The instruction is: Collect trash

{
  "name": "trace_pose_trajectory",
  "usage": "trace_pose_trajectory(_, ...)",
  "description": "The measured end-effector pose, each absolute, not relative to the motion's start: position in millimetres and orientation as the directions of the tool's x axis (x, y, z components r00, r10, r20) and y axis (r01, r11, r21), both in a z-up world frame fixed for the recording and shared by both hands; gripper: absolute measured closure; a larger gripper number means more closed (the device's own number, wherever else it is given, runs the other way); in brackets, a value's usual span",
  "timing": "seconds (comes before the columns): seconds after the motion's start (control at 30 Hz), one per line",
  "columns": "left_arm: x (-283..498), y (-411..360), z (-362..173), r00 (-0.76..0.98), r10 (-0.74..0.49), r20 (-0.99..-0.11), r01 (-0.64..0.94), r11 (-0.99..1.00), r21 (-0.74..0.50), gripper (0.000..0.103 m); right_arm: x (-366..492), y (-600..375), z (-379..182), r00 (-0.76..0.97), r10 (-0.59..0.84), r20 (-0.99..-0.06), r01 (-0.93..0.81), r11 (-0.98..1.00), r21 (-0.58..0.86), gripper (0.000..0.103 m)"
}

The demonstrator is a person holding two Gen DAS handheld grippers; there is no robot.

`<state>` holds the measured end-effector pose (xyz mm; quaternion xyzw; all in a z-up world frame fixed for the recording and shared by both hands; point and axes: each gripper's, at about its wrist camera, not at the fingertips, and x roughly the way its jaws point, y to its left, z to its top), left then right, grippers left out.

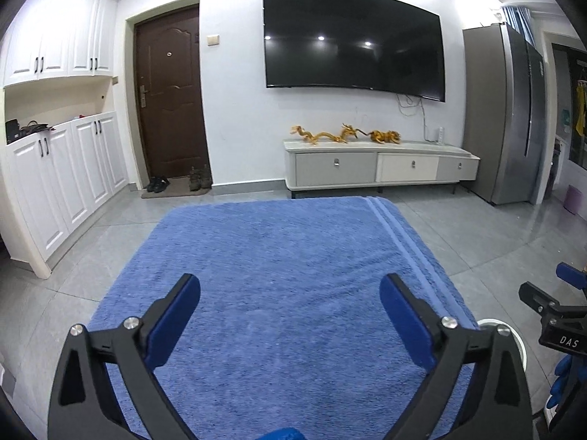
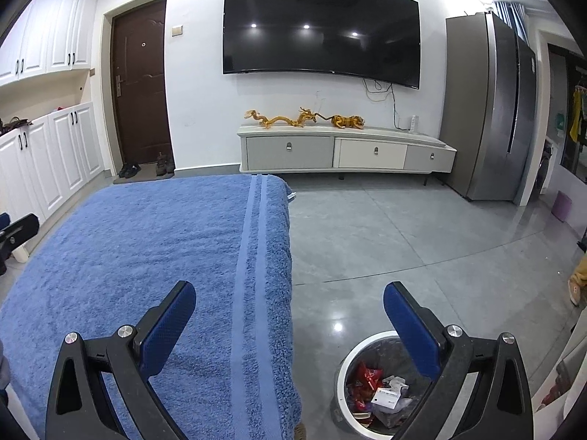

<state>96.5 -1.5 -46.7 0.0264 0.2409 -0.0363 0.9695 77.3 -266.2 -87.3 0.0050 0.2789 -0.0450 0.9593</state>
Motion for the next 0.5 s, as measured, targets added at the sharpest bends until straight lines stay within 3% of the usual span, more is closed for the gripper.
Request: trace_pose_trajectory(0.5, 97.1, 9.2, -48.5, 0.89, 0.001, -0.456, 0.024, 0.998, 0.05, 0.001, 77.6, -266.1, -89.9, 0.84, -0.1, -0.534, 0.102, 0.994, -0.026, 0.0)
